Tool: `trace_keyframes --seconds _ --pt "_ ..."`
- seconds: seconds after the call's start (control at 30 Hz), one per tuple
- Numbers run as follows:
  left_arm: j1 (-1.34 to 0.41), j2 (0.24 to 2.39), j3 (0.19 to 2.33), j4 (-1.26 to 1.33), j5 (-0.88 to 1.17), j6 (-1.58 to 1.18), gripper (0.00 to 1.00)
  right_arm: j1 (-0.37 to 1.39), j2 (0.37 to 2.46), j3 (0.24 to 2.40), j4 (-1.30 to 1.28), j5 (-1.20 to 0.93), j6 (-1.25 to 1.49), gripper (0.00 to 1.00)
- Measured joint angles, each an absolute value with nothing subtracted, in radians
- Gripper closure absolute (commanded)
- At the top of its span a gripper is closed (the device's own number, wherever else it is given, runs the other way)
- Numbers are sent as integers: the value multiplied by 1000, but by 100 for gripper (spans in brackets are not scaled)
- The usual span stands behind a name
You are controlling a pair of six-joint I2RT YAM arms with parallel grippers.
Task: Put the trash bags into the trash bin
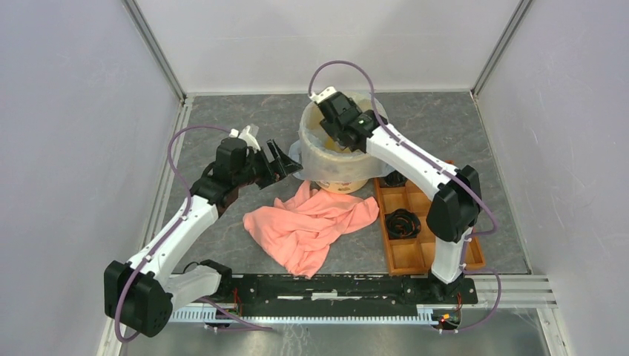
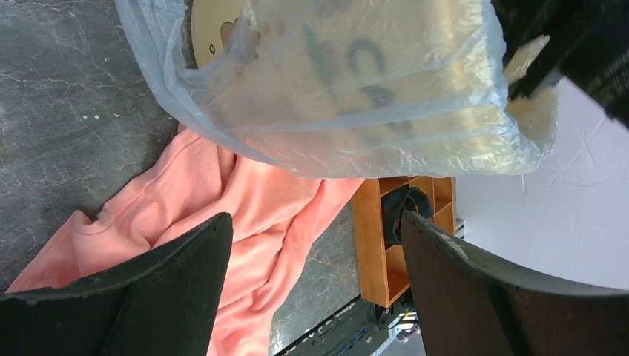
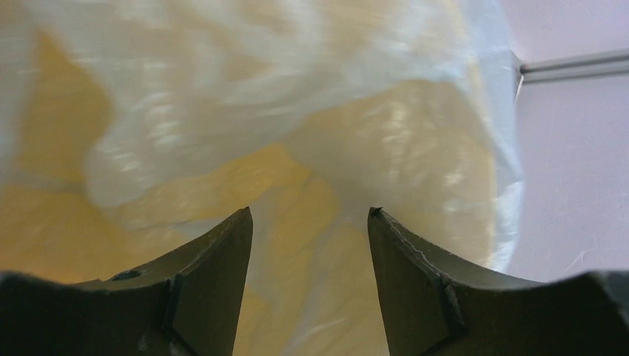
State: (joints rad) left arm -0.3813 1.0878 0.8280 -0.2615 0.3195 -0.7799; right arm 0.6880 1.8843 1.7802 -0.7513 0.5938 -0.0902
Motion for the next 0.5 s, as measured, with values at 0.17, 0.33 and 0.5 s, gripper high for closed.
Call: trace_keyframes --seconds 0.17,0.33,0.5 --pt "-381 1077 828 -271 310 -780 10 767 1818 1740 -725 456 -64 17" --pt "-381 1076 827 -288 306 -780 9 757 1764 1667 -664 283 -38 2" --pt "-381 1051 824 -306 302 -780 9 714 1853 1676 -603 181 -28 2"
